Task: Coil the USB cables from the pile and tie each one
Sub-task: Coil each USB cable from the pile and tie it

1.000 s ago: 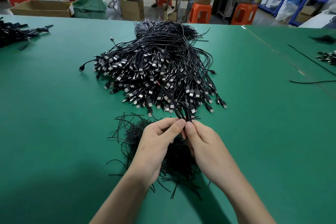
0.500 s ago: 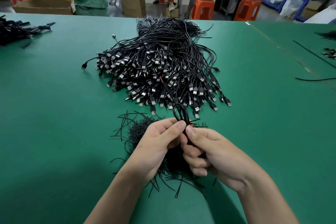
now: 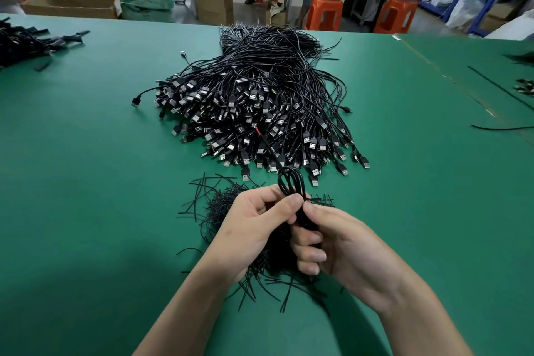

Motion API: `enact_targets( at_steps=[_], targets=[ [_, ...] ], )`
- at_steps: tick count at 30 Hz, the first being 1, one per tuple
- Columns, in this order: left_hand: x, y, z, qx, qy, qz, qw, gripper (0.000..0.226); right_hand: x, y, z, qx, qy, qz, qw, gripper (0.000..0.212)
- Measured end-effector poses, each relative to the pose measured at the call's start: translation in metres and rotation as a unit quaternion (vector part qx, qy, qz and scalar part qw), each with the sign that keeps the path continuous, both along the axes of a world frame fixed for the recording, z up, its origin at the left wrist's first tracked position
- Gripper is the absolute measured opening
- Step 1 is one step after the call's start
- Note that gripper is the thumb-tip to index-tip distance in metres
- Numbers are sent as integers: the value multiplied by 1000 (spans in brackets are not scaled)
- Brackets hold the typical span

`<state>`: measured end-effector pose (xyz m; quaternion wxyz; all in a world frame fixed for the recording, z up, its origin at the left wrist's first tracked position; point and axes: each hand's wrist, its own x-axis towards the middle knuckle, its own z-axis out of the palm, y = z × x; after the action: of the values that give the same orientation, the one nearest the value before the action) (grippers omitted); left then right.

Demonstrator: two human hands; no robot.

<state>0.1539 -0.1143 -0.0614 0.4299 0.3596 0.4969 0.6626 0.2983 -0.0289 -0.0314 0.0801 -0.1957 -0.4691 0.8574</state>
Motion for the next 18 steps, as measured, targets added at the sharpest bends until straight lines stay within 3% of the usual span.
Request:
enact_targets(
  at_steps=[5, 11, 13, 15, 18],
  targets=[
    [-1, 0, -1, 2, -4, -5, 1000, 20, -1, 1, -3, -88, 22, 5, 996, 19],
    [1, -1, 2, -3, -3, -3, 1000, 18, -3, 2, -6, -96, 10, -6, 995, 19],
    [2, -1, 1, -10, -29, 1, 1000, 24, -4, -2, -6, -42, 10, -38, 998, 20],
    [2, -3, 2, -11, -64, -21, 998, 27, -4, -6, -5, 76, -9, -62, 995, 24],
    [2, -3, 3, -10, -15, 0, 1000, 23, -3, -6, -2, 302, -81, -93, 945, 27]
  ],
)
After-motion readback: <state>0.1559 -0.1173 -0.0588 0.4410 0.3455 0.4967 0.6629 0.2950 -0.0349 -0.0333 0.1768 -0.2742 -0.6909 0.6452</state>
